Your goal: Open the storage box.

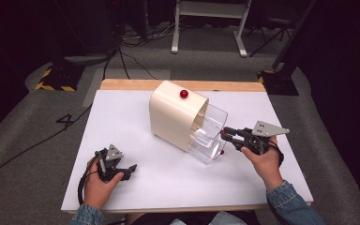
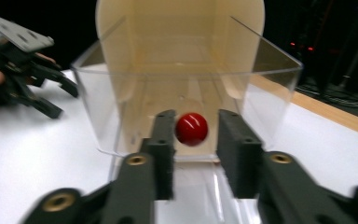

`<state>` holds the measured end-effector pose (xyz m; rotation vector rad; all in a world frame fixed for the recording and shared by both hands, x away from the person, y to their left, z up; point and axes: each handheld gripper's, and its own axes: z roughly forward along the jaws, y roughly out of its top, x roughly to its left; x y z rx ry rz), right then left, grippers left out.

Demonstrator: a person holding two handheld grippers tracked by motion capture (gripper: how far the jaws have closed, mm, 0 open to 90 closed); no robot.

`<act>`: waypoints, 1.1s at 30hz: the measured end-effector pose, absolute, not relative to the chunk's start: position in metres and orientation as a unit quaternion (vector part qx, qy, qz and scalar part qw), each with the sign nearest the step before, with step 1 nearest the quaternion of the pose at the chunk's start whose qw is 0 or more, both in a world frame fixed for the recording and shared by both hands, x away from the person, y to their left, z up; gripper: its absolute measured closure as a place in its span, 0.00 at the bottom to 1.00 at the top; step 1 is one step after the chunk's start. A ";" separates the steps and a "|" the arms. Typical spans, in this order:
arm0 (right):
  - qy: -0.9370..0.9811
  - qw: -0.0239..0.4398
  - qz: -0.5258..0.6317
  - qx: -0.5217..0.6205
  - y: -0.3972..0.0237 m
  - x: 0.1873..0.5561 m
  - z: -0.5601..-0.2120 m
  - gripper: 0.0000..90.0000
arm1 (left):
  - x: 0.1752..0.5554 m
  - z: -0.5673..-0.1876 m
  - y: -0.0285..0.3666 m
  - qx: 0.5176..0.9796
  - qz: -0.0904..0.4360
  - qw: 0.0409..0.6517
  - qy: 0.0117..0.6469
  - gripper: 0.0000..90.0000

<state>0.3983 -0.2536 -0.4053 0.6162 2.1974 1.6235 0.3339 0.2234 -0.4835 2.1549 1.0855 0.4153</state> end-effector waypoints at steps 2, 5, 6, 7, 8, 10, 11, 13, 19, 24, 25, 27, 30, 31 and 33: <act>0.775 0.171 0.566 0.221 -0.254 0.399 -0.407 0.68 | 0.334 -0.484 0.223 0.828 0.160 0.340 0.417 0.26; 0.776 0.167 0.565 0.226 -0.255 0.397 -0.410 0.63 | 0.334 -0.484 0.223 0.828 0.160 0.340 0.417 0.26; 0.776 0.168 0.565 0.225 -0.256 0.397 -0.410 0.63 | 0.334 -0.484 0.223 0.828 0.159 0.340 0.417 0.26; 0.776 0.166 0.564 0.227 -0.257 0.396 -0.411 0.62 | 0.334 -0.483 0.223 0.828 0.160 0.339 0.416 0.26; 0.776 0.165 0.564 0.228 -0.258 0.395 -0.411 0.62 | 0.334 -0.483 0.224 0.828 0.160 0.339 0.416 0.26; 0.774 0.167 0.566 0.228 -0.260 0.393 -0.410 0.60 | 0.334 -0.483 0.224 0.828 0.160 0.339 0.416 0.26; 0.774 0.168 0.565 0.230 -0.262 0.392 -0.409 0.59 | 0.334 -0.483 0.224 0.828 0.160 0.339 0.416 0.26; 0.772 0.172 0.567 0.230 -0.266 0.390 -0.408 0.59 | 0.334 -0.483 0.223 0.828 0.160 0.339 0.416 0.26; 0.775 0.184 0.556 0.238 -0.281 0.382 -0.406 0.57 | 0.334 -0.483 0.223 0.828 0.159 0.339 0.417 0.26; 0.777 0.189 0.544 0.252 -0.299 0.377 -0.408 0.52 | 0.334 -0.483 0.223 0.829 0.162 0.338 0.415 0.26; 0.777 0.189 0.544 0.252 -0.299 0.377 -0.408 0.52 | 0.334 -0.483 0.223 0.829 0.162 0.338 0.415 0.26; 0.779 0.189 0.538 0.259 -0.307 0.374 -0.409 0.51 | 0.334 -0.483 0.223 0.829 0.162 0.338 0.415 0.26; 0.781 0.190 0.528 0.273 -0.322 0.368 -0.413 0.49 | 0.334 -0.483 0.223 0.829 0.162 0.338 0.415 0.26; 0.782 0.190 0.525 0.278 -0.325 0.366 -0.414 0.49 | 0.334 -0.483 0.223 0.828 0.161 0.339 0.417 0.26; 0.786 0.190 0.516 0.283 -0.331 0.363 -0.416 0.49 | 0.334 -0.483 0.223 0.829 0.162 0.338 0.415 0.26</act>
